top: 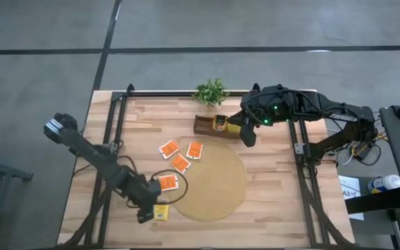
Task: Pick & Place Tea
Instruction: Put the yellow tea bag into the right section of the wooden organizer
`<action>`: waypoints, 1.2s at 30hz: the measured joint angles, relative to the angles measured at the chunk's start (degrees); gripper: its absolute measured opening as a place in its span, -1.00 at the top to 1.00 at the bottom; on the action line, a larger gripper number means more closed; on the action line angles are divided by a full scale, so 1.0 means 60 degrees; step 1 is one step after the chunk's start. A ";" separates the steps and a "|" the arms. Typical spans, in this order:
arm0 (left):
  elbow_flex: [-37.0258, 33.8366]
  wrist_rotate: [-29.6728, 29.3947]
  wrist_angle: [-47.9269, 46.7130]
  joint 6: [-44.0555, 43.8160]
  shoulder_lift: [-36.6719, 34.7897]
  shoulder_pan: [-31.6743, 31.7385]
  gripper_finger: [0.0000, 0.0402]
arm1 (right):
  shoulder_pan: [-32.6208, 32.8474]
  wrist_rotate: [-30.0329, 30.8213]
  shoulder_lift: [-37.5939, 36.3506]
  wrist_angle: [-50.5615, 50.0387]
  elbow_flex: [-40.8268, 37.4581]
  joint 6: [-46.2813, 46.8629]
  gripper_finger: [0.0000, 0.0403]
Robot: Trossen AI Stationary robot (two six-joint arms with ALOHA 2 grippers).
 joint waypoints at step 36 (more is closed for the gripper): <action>0.2317 -0.0518 -0.0717 -0.8580 0.4571 0.0022 -0.20 | -0.0007 0.0506 -0.0029 0.0004 0.0000 -0.2054 0.96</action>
